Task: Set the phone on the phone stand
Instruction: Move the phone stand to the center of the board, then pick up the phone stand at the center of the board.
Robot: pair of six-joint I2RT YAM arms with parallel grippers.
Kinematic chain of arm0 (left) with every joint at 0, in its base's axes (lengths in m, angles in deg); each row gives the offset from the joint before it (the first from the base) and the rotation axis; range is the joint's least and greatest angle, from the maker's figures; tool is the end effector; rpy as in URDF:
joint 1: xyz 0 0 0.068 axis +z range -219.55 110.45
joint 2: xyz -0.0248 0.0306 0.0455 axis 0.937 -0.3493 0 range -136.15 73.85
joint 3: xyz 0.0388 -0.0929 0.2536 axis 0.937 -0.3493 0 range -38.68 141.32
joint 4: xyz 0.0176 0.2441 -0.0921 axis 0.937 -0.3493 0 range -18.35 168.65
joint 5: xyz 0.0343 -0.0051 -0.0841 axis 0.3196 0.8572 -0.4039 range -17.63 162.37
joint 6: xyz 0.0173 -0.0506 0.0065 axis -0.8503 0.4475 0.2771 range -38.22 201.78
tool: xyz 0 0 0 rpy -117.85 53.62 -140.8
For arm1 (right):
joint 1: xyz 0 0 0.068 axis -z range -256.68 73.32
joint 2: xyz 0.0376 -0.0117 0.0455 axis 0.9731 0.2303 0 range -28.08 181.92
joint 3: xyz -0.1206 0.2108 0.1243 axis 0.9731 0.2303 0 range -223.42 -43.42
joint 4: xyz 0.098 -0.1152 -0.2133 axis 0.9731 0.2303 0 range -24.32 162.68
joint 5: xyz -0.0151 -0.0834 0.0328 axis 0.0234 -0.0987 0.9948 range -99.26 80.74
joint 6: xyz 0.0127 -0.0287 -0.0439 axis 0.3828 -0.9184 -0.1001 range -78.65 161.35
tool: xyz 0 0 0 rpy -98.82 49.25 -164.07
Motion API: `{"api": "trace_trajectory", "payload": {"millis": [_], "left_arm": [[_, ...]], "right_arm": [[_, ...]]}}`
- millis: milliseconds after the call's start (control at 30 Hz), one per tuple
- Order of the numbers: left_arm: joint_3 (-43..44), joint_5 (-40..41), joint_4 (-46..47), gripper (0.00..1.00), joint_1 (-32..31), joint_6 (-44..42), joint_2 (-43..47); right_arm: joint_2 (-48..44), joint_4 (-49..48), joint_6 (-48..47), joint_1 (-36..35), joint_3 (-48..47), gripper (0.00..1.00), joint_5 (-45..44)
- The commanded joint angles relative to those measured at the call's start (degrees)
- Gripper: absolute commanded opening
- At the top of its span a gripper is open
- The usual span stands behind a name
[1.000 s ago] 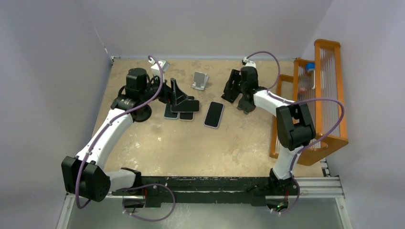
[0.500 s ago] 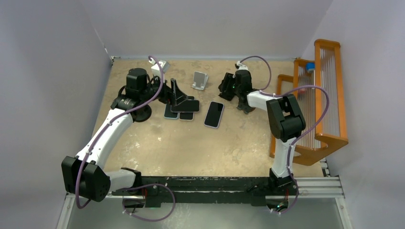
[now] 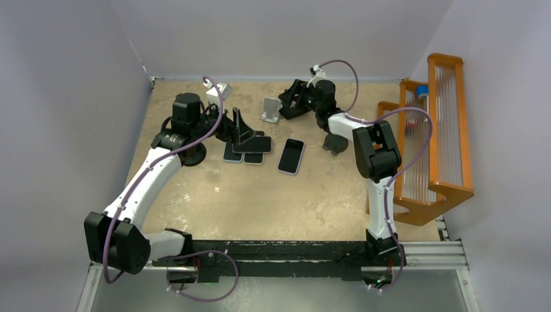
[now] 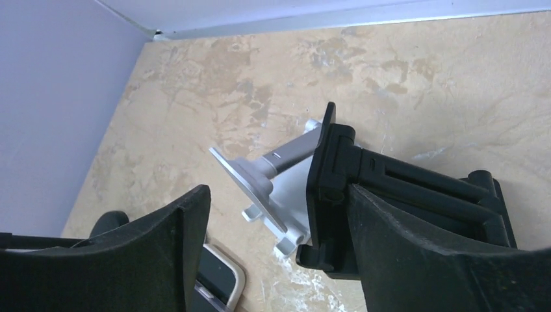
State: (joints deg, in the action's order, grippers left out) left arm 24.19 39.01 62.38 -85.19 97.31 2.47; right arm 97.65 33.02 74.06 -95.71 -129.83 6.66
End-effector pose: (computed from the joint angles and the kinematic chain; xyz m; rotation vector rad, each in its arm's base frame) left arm 0.2654 -0.0946 0.3434 0.3873 2.0108 -0.9261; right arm 0.4783 0.1753 0.2064 -0.0079 1.7665 0.9014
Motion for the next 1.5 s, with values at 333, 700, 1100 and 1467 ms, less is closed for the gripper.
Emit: {"api": "trace_trajectory", "payload": {"millis": [333,700,1100,1467], "left_arm": [[1.64,-0.77,-0.49,0.84,0.08,-0.50,-0.68],[0.70,-11.49,5.85,0.83,0.08,2.28,-2.21],[9.00,-29.53,20.37,0.81,-0.54,-1.34,-14.60],[18.49,-32.04,28.19,0.81,-3.92,-4.12,-28.36]], "right_arm": [[-27.51,22.15,-9.74,-0.17,14.70,0.90,-13.60],[-50.56,31.74,-6.47,7.27,33.36,0.92,-28.36],[-51.26,14.43,-6.92,10.12,45.90,0.80,-19.91],[-42.26,5.49,-9.94,13.21,43.85,0.72,-15.37]]}}
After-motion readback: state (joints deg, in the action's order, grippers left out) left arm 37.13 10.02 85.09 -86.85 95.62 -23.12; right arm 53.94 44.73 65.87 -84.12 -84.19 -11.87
